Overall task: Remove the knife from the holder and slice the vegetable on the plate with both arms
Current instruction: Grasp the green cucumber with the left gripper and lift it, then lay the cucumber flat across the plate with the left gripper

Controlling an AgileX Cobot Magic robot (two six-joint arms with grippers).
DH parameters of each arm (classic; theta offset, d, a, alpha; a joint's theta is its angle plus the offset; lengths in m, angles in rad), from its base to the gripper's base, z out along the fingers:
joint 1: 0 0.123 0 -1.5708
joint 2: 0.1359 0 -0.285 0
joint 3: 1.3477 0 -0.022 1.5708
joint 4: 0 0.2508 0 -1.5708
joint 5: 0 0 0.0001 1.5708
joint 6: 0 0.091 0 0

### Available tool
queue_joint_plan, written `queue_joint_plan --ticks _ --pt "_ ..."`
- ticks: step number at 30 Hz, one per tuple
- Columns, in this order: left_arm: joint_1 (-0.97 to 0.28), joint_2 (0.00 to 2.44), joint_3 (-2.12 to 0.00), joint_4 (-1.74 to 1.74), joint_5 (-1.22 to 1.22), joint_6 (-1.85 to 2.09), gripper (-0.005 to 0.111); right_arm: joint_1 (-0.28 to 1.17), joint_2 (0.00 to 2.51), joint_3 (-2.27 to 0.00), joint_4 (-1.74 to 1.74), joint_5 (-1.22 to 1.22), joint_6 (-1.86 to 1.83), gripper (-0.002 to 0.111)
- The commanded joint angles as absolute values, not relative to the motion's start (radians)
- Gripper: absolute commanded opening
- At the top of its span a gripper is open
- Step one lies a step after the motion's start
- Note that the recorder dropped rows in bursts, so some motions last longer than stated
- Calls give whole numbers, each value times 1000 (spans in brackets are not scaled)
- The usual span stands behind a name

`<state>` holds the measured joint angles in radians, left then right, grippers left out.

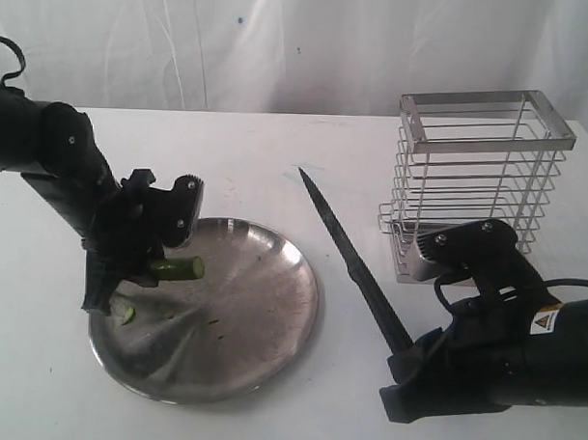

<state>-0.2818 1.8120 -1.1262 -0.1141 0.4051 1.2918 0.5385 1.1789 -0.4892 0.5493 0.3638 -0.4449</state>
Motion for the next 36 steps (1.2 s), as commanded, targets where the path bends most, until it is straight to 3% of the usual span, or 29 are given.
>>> queue_joint_plan --ticks 1,7,12,21,29,36 --pt "-281 1826 -1130 -303 395 1242 0 540 1176 -487 553 357 -440 0" --pt "-281 1866 -1133 -235 382 999 3 540 1176 -487 553 357 -440 0" --pt "-281 1911 -1231 -36 511 637 3 540 1176 -487 553 357 -440 0" --pt "-281 1915 -1386 -63 765 624 3 540 1176 -487 553 359 -440 0" --pt "-281 1980 -1396 -73 781 518 31 540 1176 -487 553 359 -440 0" --pt "-281 1989 -1396 -73 808 472 44 540 1176 -487 553 359 -440 0"
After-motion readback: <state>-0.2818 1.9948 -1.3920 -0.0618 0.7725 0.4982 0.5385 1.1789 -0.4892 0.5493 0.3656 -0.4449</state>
